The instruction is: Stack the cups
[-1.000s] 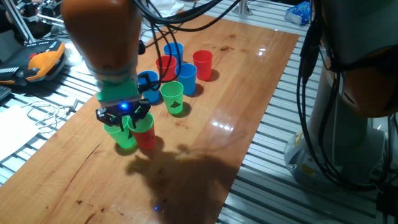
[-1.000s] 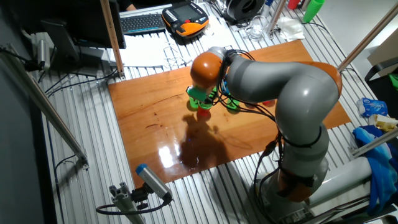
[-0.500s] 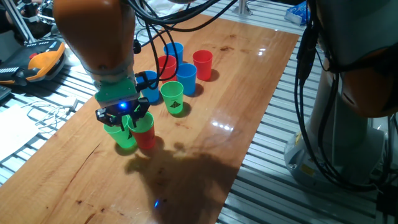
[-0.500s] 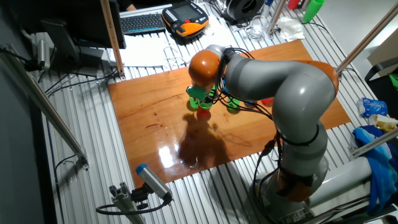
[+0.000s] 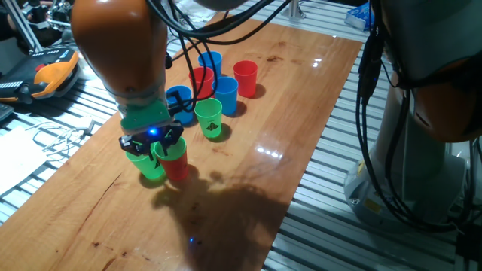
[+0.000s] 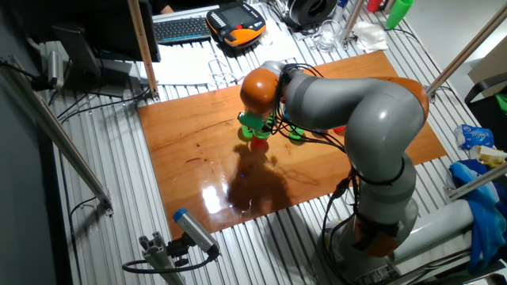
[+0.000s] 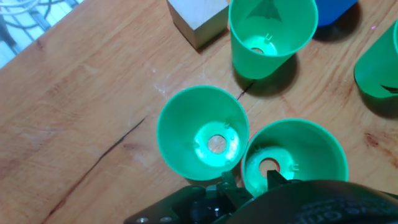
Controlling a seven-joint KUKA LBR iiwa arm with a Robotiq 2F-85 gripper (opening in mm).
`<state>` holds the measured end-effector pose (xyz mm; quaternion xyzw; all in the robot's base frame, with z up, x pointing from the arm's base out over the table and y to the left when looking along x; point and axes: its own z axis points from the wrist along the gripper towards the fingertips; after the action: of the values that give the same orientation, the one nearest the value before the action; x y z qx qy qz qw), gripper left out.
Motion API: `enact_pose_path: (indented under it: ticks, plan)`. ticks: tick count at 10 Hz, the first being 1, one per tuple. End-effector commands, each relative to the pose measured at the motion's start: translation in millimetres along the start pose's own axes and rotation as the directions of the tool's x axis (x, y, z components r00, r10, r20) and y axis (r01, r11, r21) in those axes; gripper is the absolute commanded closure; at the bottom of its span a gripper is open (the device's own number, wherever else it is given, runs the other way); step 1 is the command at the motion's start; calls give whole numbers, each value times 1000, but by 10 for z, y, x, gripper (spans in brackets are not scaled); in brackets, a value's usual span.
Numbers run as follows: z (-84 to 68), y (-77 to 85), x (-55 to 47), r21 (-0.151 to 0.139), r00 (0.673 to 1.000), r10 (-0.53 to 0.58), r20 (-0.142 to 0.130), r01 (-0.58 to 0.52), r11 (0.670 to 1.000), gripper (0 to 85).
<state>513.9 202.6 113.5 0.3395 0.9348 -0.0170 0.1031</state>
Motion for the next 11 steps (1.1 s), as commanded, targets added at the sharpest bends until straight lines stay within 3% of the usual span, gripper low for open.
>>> enact_pose_path:
  ticks: [1, 3, 4, 5, 6, 8, 9, 11]
  plan:
    - [17, -3, 4, 0, 1000, -4, 3, 4, 1000, 510]
    - [38, -15, 27, -3, 1000, -10, 4, 10, 1000, 510]
    - [39, -18, 33, -10, 1000, -15, 1, 15, 1000, 680]
    - [44, -22, 36, -11, 1000, -31, 0, 31, 999, 680]
    - [56, -28, 35, -18, 999, -55, -3, 55, 998, 850]
    - [61, -37, 34, -34, 996, -83, -17, 82, 996, 850]
    - [20, -34, 32, -19, 995, -100, -31, 99, 995, 850]
    - [-274, -38, 6, 11, 990, -119, -76, 120, 993, 850]
